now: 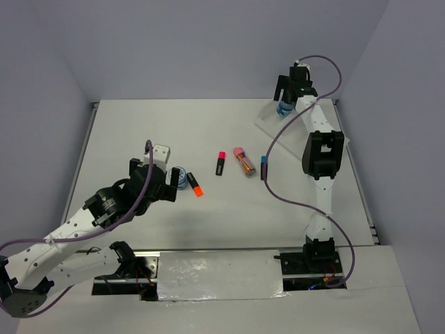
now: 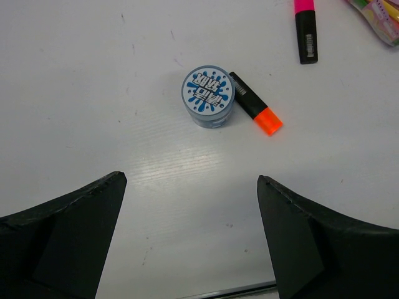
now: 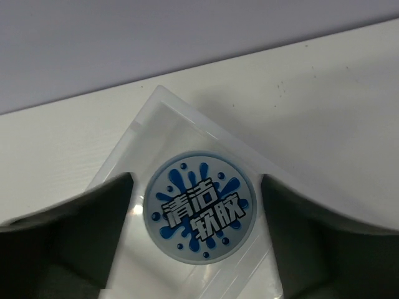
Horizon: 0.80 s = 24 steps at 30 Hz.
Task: Sort the stationery into containers
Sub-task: Place the stationery in the storage box, then pick up the stationery from the center of the board.
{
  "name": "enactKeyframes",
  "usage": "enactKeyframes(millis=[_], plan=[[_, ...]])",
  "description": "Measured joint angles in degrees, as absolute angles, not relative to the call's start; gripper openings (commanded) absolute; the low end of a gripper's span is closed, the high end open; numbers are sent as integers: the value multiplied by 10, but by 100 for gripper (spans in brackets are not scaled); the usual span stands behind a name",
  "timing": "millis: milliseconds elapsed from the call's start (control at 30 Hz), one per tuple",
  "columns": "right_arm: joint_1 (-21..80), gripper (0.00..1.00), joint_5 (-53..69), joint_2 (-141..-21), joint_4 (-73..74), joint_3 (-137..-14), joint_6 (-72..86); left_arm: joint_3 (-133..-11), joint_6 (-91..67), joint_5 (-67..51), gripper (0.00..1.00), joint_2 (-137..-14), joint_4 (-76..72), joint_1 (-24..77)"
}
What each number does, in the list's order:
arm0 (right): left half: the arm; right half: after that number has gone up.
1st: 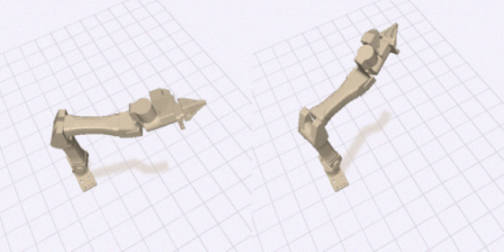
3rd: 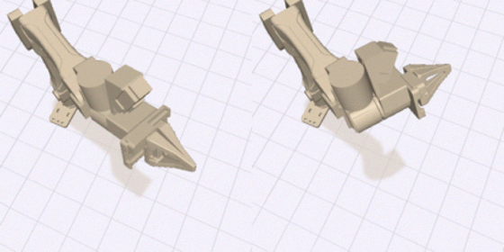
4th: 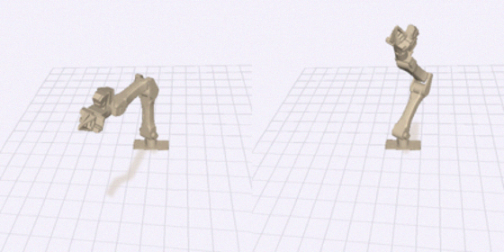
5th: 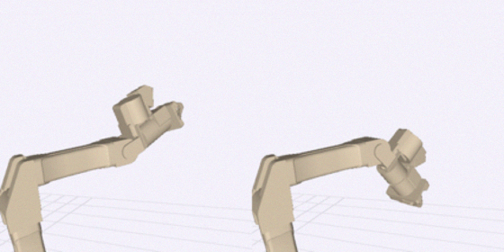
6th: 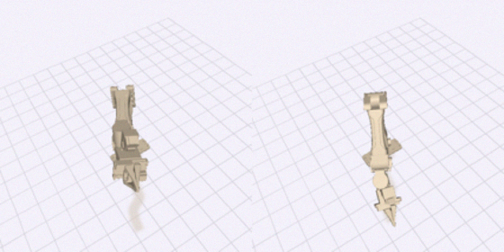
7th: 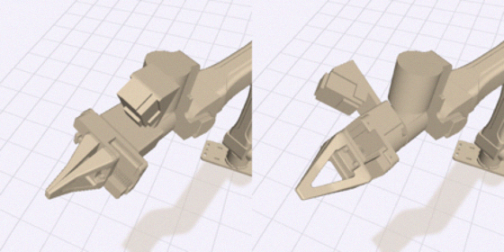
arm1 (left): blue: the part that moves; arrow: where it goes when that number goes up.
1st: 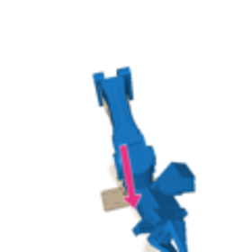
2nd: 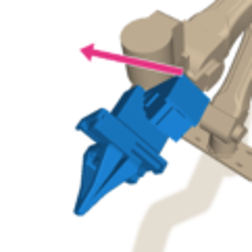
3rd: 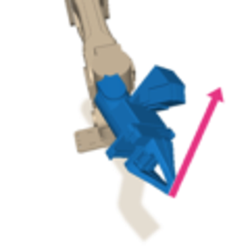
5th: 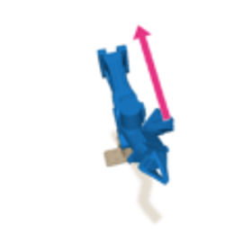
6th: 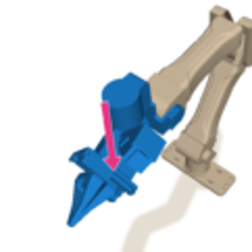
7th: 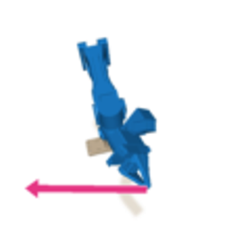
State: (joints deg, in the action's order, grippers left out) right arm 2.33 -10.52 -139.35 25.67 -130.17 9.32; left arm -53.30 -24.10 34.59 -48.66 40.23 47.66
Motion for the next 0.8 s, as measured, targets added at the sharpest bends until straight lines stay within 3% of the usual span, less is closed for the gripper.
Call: enactKeyframes(millis=[467, 633, 800], plan=[[27, 100, -102, -1379, 262, -1297, 100, -533, -245, 341, 99, -505, 403, 465], [62, 100, -93, -1208, 290, -1141, 128, -554, -315, 342, 99, -549, 413, 447], [209, 100, -92, -943, 295, -997, 140, -555, -414, 343, 99, -639, 389, 446]])
